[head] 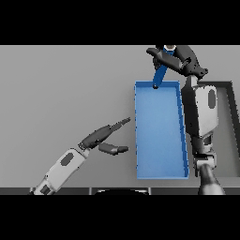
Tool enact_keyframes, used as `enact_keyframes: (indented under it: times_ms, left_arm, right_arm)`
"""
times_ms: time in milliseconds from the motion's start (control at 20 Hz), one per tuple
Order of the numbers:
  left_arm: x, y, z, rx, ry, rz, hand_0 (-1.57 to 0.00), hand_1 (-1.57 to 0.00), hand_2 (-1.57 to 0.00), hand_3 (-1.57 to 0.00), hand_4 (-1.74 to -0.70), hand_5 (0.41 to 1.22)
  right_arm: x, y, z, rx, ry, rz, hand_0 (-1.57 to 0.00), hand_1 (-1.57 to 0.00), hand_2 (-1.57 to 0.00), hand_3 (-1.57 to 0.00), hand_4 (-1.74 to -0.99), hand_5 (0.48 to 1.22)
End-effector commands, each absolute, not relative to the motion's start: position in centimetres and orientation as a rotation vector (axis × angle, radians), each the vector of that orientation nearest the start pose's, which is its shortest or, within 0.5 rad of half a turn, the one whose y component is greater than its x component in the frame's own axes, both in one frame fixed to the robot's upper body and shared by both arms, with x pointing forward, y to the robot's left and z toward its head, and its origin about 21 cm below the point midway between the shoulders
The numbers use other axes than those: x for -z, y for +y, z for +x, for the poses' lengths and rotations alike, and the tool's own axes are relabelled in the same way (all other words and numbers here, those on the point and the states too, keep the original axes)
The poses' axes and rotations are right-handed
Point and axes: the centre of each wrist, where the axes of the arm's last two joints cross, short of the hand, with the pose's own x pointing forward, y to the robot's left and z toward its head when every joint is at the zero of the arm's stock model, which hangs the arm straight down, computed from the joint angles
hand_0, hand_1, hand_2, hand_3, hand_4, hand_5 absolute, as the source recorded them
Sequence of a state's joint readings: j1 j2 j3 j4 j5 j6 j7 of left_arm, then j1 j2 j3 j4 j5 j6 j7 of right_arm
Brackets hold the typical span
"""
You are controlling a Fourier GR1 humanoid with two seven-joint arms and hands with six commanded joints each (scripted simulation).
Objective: Pick up the blue pipe and place it into the blue bin.
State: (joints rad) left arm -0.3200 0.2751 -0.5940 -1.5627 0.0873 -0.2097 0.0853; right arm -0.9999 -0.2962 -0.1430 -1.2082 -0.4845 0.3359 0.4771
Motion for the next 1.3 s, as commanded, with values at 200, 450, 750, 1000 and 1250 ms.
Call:
enact_keyframes:
  times_ms: [200, 450, 750, 1000, 1250]
  left_arm:
    - [-4.9, 13.4, 27.0, 0.955, -1.525, -0.430, 0.00, 0.00, 0.00, 0.00, -0.83, 0.464]
    - [-4.9, 13.4, 26.4, 0.961, -1.529, -0.435, 0.00, 0.00, 0.00, 0.00, -0.83, 0.470]
    - [-4.8, 12.8, 26.4, 0.964, -1.515, -0.431, 0.00, 0.00, 0.00, 0.00, -0.83, 0.475]
    - [-4.9, 13.0, 26.3, 0.967, -1.518, -0.432, 0.00, 0.00, 0.00, 0.00, -0.83, 0.476]
    - [-5.0, 12.6, 26.4, 0.958, -1.526, -0.431, 0.00, 0.00, 0.00, 0.00, -0.83, 0.477]
  right_arm:
    - [-20.9, -23.7, 41.6, -0.347, -1.483, 0.361, -1.57, -1.57, -1.57, -1.57, -1.499, 1.221]
    - [-15.3, -25.7, 39.8, -0.235, -1.279, 0.225, -1.57, -1.57, -1.57, -1.57, -1.499, 1.221]
    - [-10.0, -26.0, 37.9, -0.273, -1.076, 0.130, -1.57, -1.57, -1.57, -0.69, -1.653, 1.205]
    - [-7.6, -26.2, 37.8, -0.216, -0.863, 0.111, -0.94, -0.88, -0.85, -0.52, -1.404, 1.159]
    - [-9.0, -25.2, 37.1, -0.434, -0.838, 0.088, -0.31, -0.29, -0.28, -0.17, -1.215, 1.044]
